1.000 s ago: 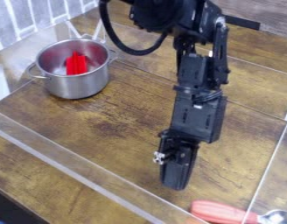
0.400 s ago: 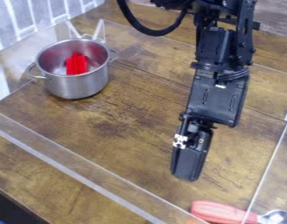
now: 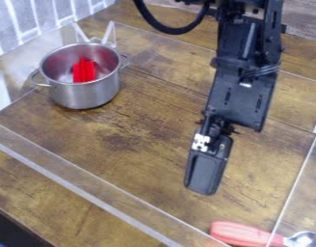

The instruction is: Put the red object in the silver pot

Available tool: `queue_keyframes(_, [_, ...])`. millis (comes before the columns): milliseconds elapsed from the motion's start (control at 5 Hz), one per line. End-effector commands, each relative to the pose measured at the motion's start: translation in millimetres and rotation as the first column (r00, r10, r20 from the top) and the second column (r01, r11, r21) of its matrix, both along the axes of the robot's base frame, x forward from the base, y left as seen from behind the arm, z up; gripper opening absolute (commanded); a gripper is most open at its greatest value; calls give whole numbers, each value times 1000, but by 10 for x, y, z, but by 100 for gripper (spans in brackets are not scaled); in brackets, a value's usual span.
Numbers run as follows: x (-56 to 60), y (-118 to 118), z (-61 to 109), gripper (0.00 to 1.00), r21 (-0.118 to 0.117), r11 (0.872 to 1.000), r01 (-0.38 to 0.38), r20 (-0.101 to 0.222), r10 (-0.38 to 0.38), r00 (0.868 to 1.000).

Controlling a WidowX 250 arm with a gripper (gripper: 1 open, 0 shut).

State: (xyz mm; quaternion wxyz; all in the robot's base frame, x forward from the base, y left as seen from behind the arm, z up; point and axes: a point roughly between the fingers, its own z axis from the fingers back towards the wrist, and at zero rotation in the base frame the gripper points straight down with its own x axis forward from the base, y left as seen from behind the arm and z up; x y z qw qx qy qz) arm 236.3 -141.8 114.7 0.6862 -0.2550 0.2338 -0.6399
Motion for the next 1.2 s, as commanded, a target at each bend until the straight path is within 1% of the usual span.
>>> queue_keyframes(0, [16, -16, 375, 0, -30, 999, 27, 60, -25, 998])
queue_keyframes(200, [12, 36, 471, 0, -24, 1000, 16, 32, -15, 999])
queue_keyframes(400, [27, 5, 479, 0, -30, 999, 12, 8, -12, 1000])
queue_keyframes(600, [26, -9, 423, 100, -48, 999, 17, -9, -18, 1000])
queue_keyframes(800, [23, 81, 314, 0, -63, 997, 52, -33, -54, 998])
queue_keyframes(1000, [17, 165, 295, 0, -61, 995, 84, -51, -87, 995])
